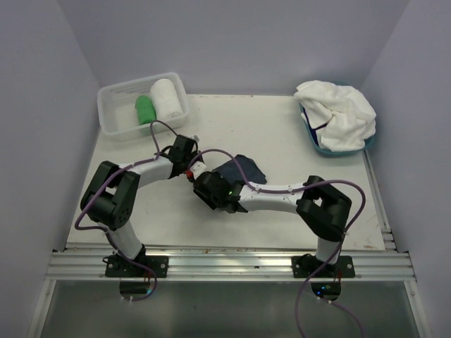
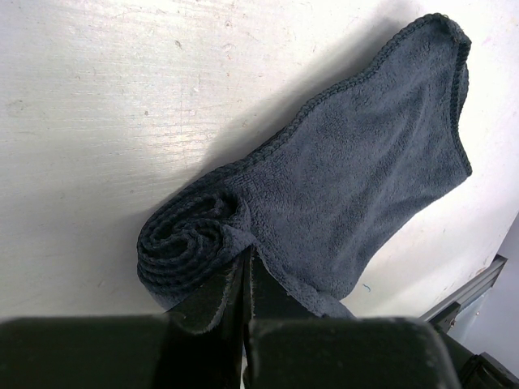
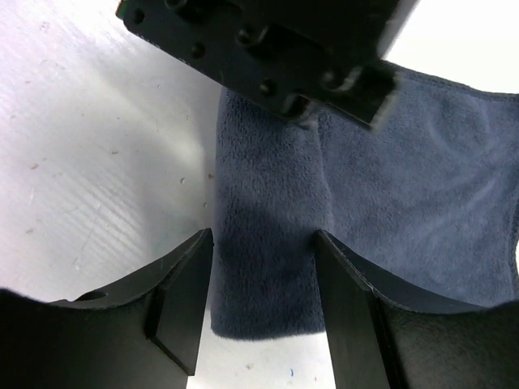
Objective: Roll the towels
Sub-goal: Roll the towel
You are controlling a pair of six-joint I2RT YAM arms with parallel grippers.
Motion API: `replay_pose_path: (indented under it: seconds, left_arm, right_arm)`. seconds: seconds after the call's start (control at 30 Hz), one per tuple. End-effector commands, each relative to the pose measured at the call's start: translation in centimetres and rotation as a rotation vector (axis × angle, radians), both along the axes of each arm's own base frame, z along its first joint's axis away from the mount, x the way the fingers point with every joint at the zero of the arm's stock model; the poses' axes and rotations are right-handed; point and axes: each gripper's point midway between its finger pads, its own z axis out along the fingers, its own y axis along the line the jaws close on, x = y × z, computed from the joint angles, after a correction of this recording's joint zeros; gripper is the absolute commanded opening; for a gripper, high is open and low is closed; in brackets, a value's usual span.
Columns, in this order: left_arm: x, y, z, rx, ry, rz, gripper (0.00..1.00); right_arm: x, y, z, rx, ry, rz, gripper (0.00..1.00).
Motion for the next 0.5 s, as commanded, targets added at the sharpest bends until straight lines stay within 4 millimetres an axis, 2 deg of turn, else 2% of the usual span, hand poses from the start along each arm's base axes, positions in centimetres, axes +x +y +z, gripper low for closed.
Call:
replay_pose_path:
  seconds: [0.0,0.17,0.3,0.37,0.43,0.47]
  left_arm:
    - [-1.2,0.8,-0.5,0.032,0.029,-0.019,0.03]
    - [-1.3,0.9,-0.5,0.037,0.033,-0.015,0.03]
    - [-1.3,1.0,-0.3,0.037,0.029,-0.014,0.04]
    - [-1.3,1.1,-0.3,0.038,0.030,-0.013,0.04]
    - [-1.2,1.0,-0.1,0.033,0.026,-0.011,0.04]
    - [-1.2,1.0,0.1,0.028,0.025,-0.010,0.04]
  right_arm:
    - [1.1,1.0,0.1,0.002,-0.040,-0.005,0.57]
    - [0.7,1.4,-1.5,0.004,-0.002,-0.005,0.57]
    - [0.4,0.4,-3.7,-0.034,0.012,-0.033,0.56]
    - [0.3,0.2,-4.1,-0.026,0.019,-0.049,0.45]
    - [0.0,0.0,-3.8,-0.004,0.031,-0.060,0.29]
    - [-0.4,0.2,-3.8,0.020,0.051,-0.066,0.15]
